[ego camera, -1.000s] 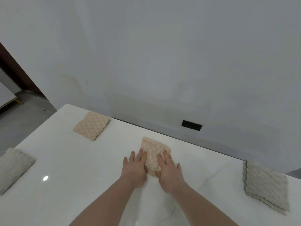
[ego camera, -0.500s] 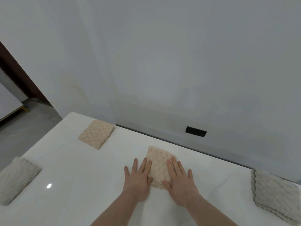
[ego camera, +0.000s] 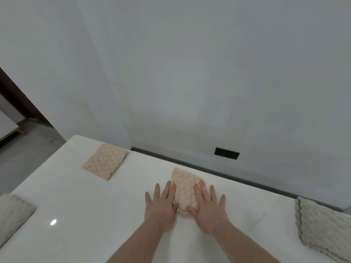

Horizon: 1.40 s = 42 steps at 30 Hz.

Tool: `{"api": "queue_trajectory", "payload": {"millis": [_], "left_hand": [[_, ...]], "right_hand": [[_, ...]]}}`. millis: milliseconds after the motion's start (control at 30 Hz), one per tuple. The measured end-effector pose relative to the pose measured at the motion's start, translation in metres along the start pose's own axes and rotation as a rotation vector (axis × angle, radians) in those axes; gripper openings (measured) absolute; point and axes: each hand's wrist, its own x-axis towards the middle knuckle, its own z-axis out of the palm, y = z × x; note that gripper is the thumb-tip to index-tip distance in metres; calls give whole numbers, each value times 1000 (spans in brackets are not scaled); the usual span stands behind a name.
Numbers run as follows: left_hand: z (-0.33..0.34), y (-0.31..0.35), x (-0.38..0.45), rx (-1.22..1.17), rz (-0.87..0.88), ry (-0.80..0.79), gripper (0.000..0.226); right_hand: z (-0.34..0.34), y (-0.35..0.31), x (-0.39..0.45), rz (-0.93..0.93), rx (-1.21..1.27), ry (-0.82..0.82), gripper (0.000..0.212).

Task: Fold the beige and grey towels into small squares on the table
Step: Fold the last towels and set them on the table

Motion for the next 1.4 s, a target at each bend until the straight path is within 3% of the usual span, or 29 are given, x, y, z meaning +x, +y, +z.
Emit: {"api": "queue_trajectory", "payload": {"millis": [633,800,933,1033,1133,1400], "left_hand": [[-6,3,-7,-144,-30,-43,76],[-16,0,7,-209,-51,-72,89],[5,11,-34,-273,-98,67,82],[15,36,-74,-280,2,204,81],[14,67,-94,-259,126,232,76],[6,180,-129,-249,304,186,74]], "right_hand": [[-3,9,-5,-18,287,99,85],[11,39,-44,-95,373,117,91],[29,61,-99,-82,404,81,84],[28,79,-133,-61,438,67,81],[23,106,-163,-40,459,58,79],[4,232,-254,94,420,237,63]]}}
